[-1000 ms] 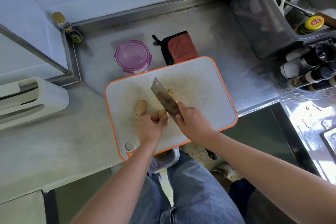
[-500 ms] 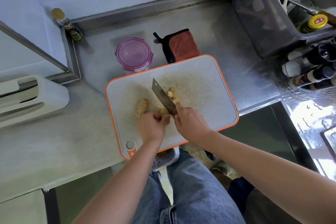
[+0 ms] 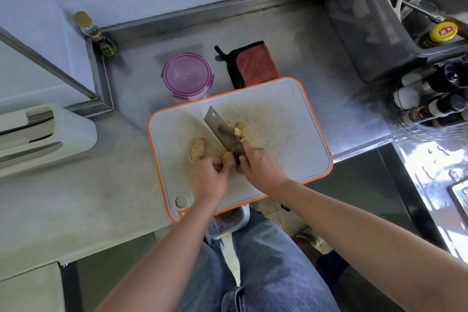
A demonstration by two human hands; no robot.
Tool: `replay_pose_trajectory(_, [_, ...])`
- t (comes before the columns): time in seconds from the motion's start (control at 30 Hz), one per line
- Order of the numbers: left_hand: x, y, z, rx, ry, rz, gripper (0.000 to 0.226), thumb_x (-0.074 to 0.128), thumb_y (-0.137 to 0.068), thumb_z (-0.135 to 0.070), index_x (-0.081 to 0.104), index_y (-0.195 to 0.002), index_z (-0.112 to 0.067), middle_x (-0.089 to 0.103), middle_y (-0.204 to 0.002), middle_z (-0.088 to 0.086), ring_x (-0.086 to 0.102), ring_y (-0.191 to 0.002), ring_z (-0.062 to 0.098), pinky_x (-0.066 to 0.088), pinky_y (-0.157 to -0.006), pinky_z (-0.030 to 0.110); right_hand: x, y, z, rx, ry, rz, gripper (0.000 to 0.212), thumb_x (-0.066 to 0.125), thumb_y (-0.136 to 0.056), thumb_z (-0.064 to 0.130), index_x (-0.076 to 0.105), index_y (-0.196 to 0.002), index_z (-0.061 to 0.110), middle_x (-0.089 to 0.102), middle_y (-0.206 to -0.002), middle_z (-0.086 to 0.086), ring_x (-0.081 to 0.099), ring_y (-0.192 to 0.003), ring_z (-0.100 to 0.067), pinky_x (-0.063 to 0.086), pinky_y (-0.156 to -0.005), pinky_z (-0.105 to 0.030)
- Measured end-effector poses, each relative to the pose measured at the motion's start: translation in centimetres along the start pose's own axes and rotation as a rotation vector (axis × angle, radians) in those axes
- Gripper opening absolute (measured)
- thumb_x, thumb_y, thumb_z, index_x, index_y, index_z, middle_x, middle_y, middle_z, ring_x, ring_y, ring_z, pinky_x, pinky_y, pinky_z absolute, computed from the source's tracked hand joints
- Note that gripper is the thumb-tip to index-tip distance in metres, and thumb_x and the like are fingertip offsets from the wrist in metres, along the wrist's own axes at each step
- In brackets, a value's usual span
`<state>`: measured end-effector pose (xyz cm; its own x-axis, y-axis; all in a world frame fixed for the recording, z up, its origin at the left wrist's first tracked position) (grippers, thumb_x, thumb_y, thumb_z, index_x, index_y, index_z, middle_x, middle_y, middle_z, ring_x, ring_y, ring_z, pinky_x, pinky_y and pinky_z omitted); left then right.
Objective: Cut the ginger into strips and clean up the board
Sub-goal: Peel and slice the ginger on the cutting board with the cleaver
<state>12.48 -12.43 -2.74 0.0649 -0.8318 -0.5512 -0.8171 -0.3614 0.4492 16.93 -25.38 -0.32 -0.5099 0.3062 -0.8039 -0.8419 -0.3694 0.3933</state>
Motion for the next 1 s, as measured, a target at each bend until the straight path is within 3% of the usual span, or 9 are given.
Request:
replay_pose_trajectory(0.13, [-0.1,-0.5,1.3,-0.043,0.095,0.08,0.027,0.064,-0.09,-0.033,0.065,-0.068,-0.019,0.068,-0.067,0.0,0.065,-0.066,0.017,0.048,-0.063,0.029,-0.9,-0.3,-1.1,0.047,-0.091,-0.077,0.018,0.042,-0.098,0.017,0.044,-0.11,0.004,0.056,-0.075,-0.013,0.054,-0.068,-0.033,0.033,-0.054,-0.032])
replay_pose_trajectory(0.2, [-0.1,-0.3,1.6,-0.116,0.29,0.15,0.022,0.059,-0.095,-0.027,0.069,-0.078,-0.017,0.071,-0.078,0.005,0.069,-0.072,0.02,0.055,-0.077,0.038,-1.9,-0.4,-1.7,0.073,-0.159,-0.113,0.011,0.042,-0.097,0.015,0.043,-0.103,0.005,0.054,-0.071,-0.01,0.052,-0.062,-0.03,0.034,-0.051,-0.033])
replay_pose_trajectory(0.27, [0.0,-0.1,1.6,-0.144,0.465,0.189,0.02,0.055,-0.098,-0.022,0.069,-0.09,-0.011,0.07,-0.083,0.006,0.068,-0.069,0.016,0.054,-0.083,0.037,-2.4,-0.2,-1.8,0.063,-0.248,-0.104,0.011,0.043,-0.097,0.015,0.044,-0.105,0.006,0.057,-0.072,-0.01,0.053,-0.058,-0.027,0.041,-0.048,-0.039])
replay_pose_trajectory(0.43, [0.5,0.0,1.5,-0.191,0.561,0.193,0.022,0.05,-0.1,-0.019,0.065,-0.097,-0.003,0.064,-0.084,0.007,0.062,-0.067,0.013,0.053,-0.076,0.028,-2.1,0.6,-0.4,-0.012,-0.285,-0.013,0.028,0.045,-0.094,0.021,0.049,-0.121,0.017,0.067,-0.086,-0.006,0.063,-0.069,-0.021,0.054,-0.06,-0.039])
replay_pose_trajectory(0.57, [0.4,0.1,1.5,-0.127,0.548,0.215,0.019,0.048,-0.101,-0.015,0.063,-0.096,-0.003,0.06,-0.082,0.007,0.057,-0.069,0.013,0.05,-0.064,0.015,-2.9,0.5,-1.2,0.088,-0.294,-0.037,0.017,0.044,-0.095,0.018,0.049,-0.108,0.008,0.061,-0.074,-0.014,0.059,-0.053,-0.03,0.051,-0.048,-0.044])
replay_pose_trajectory(0.73, [1.1,0.2,1.3,-0.171,0.657,0.216,0.022,0.047,-0.102,-0.017,0.061,-0.1,0.001,0.06,-0.08,0.006,0.058,-0.069,0.014,0.051,-0.07,0.024,-3.1,0.9,-0.4,0.068,-0.347,-0.034,0.014,0.043,-0.097,0.019,0.046,-0.107,0.009,0.059,-0.071,-0.011,0.058,-0.048,-0.028,0.041,-0.039,-0.033])
replay_pose_trajectory(1.0, [0.8,0.0,1.2,-0.15,0.523,0.153,0.02,0.056,-0.097,-0.02,0.061,-0.103,-0.001,0.058,-0.069,0.002,0.054,-0.063,0.011,0.047,-0.067,0.026,-2.1,0.6,-0.7,-0.006,-0.294,-0.08,0.027,0.044,-0.095,0.019,0.049,-0.12,0.012,0.068,-0.097,-0.017,0.064,-0.071,-0.029,0.053,-0.06,-0.049])
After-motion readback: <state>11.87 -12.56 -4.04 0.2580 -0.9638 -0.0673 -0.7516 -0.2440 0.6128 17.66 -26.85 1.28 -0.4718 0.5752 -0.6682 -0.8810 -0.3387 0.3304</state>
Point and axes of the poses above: each hand's wrist, its own y-axis away from the middle knuckle, its own x-axis out of the palm, z = x × y, the point moved 4 cm from there along -y, towards the middle knuckle
